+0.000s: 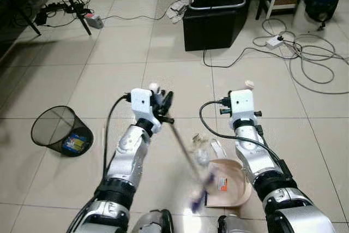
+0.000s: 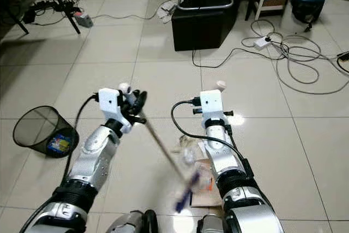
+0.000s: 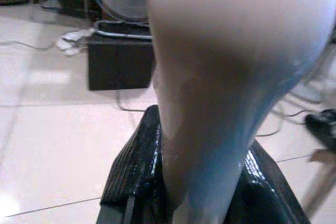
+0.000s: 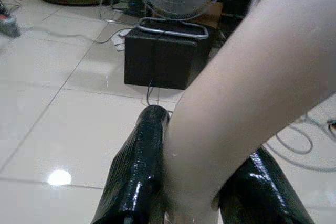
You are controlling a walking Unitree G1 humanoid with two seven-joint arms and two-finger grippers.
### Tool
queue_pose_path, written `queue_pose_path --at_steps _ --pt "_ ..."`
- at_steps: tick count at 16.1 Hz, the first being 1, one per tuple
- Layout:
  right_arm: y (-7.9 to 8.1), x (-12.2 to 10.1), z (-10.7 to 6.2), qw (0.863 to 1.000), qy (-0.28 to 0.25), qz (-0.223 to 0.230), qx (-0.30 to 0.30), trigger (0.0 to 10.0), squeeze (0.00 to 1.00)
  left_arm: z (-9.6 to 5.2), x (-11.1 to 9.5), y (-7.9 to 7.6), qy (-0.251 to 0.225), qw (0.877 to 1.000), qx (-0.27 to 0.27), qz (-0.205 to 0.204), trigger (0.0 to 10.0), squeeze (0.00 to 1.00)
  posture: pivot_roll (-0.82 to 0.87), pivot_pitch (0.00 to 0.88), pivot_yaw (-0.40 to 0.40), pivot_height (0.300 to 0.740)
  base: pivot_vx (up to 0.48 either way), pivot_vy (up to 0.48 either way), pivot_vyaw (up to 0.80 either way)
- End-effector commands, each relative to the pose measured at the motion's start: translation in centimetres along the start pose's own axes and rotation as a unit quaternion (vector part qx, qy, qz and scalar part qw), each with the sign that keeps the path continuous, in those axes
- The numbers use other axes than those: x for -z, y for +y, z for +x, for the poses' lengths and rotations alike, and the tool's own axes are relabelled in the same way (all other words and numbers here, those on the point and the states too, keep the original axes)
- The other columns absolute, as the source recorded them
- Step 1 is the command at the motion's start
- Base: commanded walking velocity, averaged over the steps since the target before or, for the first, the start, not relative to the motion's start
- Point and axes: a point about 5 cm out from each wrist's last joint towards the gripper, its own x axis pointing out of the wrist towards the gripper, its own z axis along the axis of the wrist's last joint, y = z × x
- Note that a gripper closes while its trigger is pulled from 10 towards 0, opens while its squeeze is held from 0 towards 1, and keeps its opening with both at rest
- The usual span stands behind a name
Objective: Sweep floor
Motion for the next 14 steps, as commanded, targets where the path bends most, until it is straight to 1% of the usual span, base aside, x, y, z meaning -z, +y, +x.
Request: queue_pose_path --at_steps 1,3,4,5,7,10,13,14 --pt "-0.1 0.7 -0.1 0.998 0.026 0.052 0.015 10.0 0.0 0.7 -1.7 -0.1 -0.033 0.999 0.009 -0.024 10.0 0.0 0.07 0.137 0.156 0.74 0.0 0.0 0.0" --pt "-0.6 0.5 0.1 0.997 0.025 0.073 0.019 10.0 0.0 1.1 -2.3 -0.1 -0.043 0.998 0.013 -0.037 10.0 0.0 0.06 0.128 0.156 0.74 0.0 0.0 0.0" --pt "-1.3 0.2 0.4 0.994 0.022 0.104 0.019 10.0 0.0 1.5 -2.8 0.1 -0.049 0.998 0.014 -0.038 10.0 0.0 0.05 0.112 0.156 0.74 0.0 0.0 0.0" --pt "-1.6 0.0 0.4 0.993 0.019 0.114 0.02 10.0 0.0 1.6 -3.1 0.3 -0.053 0.998 0.013 -0.037 10.0 0.0 0.04 0.108 0.156 0.74 0.0 0.0 0.0" --pt "-2.5 -0.6 0.6 0.989 0.002 0.147 0.018 10.0 0.0 1.9 -4.1 0.8 -0.066 0.997 0.016 -0.028 10.0 0.0 0.03 0.089 0.153 0.74 0.0 0.0 0.0" --pt "-3.4 -1.5 0.7 0.986 -0.015 0.165 0.01 10.0 0.0 2.2 -5.6 1.1 -0.079 0.996 0.04 0.003 10.0 0.0 0.02 0.068 0.141 0.74 0.0 0.0 0.0" --pt "-3.7 -1.8 0.7 0.986 -0.016 0.165 0.002 10.0 0.0 2.6 -8.4 1.6 -0.095 0.989 0.093 0.059 10.0 0.0 0.02 0.05 0.125 0.74 0.0 0.0 0.0" --pt "-3.8 -1.8 0.7 0.986 -0.011 0.163 0.001 10.0 0.0 2.5 -9.3 2.0 -0.097 0.986 0.107 0.085 10.0 0.0 0.02 0.045 0.124 0.74 0.0 0.0 0.0"
